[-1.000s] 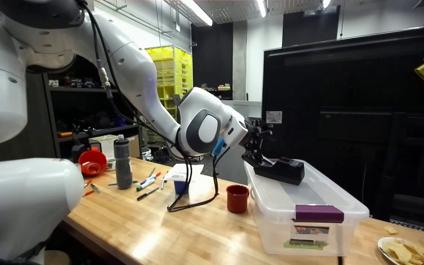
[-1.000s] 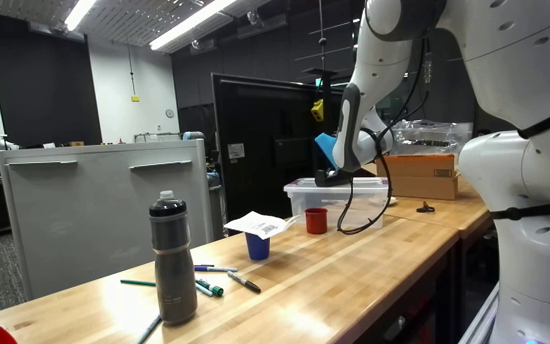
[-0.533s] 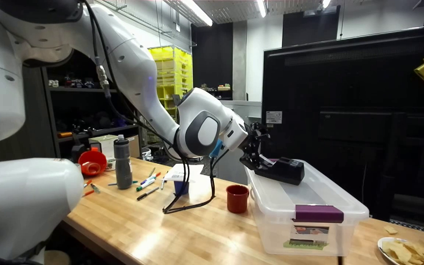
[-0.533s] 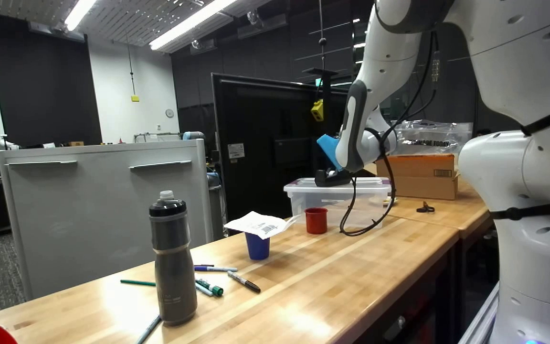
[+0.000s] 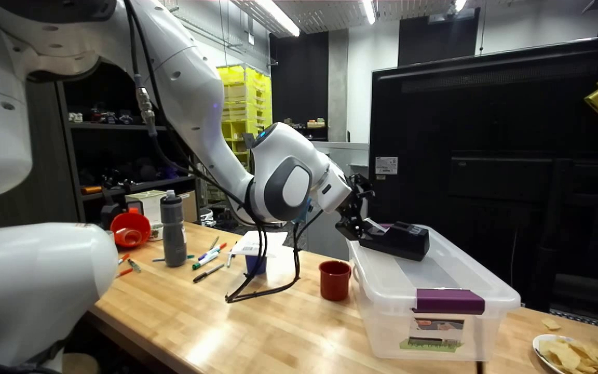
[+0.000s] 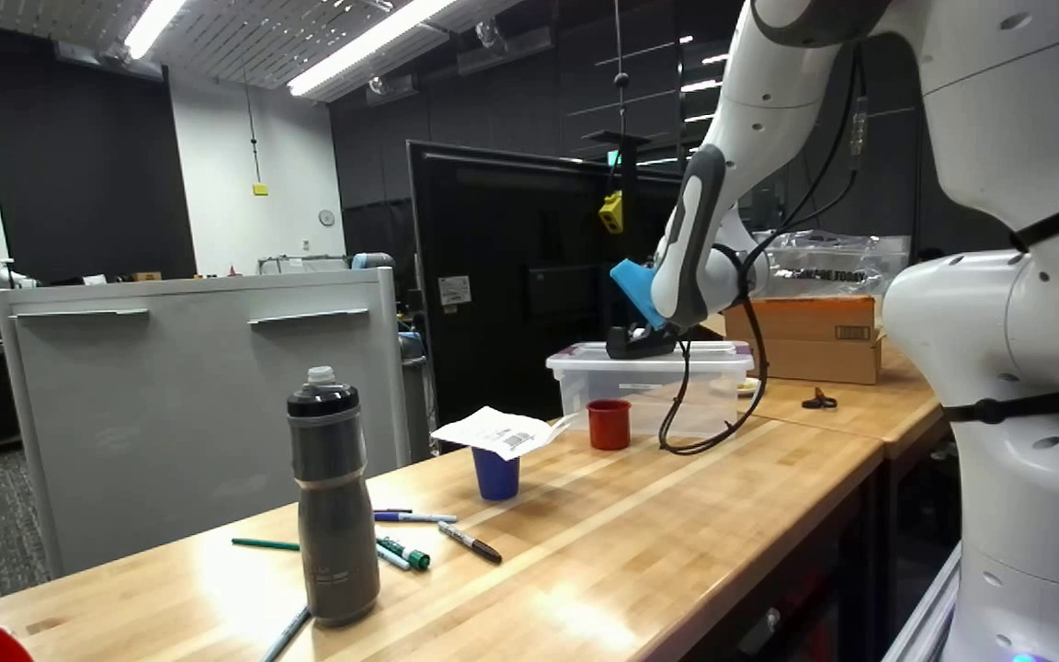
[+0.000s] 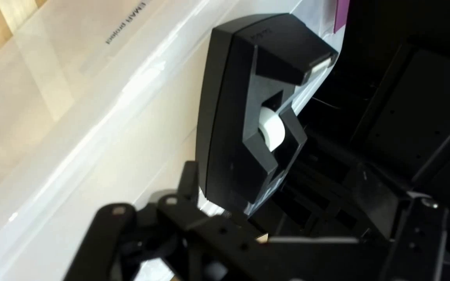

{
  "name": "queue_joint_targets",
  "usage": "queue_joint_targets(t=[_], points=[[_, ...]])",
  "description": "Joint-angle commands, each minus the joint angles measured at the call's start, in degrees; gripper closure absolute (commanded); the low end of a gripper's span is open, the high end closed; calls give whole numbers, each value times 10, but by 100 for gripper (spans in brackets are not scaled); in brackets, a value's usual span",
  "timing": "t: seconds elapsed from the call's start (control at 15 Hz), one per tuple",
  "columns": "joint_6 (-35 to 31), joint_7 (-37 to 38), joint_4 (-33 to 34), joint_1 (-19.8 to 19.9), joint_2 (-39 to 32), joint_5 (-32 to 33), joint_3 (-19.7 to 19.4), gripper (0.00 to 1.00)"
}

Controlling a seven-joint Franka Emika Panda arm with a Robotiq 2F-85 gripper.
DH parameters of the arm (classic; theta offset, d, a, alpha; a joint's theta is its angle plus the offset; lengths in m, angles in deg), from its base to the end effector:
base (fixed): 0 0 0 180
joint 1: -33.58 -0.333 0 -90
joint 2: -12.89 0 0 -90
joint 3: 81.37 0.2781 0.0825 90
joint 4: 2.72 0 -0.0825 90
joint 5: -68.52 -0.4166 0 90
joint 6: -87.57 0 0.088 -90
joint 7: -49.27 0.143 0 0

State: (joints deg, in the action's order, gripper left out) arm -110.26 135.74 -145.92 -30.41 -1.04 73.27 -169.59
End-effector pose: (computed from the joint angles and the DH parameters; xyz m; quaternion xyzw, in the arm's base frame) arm 0.5176 -0.2269 0.3094 -0.5806 0.6710 -0.4415 0.1331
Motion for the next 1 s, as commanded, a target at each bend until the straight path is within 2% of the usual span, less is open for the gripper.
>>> queue_joint_targets(t=[0.0, 0.33, 0.67, 0.73, 0.8, 0.87, 0.93], points=[[0, -38, 4, -3, 79, 41, -7, 0], [0, -67, 0, 9, 131, 65, -4, 0], [-1, -85, -6, 15, 163, 62, -2, 0], [-1, -153, -8, 117, 182, -4, 113, 0], [0, -167, -10, 136, 188, -17, 136, 0], [-2, -130, -12, 75, 183, 25, 63, 0], [-2, -139, -14, 93, 189, 22, 81, 0]])
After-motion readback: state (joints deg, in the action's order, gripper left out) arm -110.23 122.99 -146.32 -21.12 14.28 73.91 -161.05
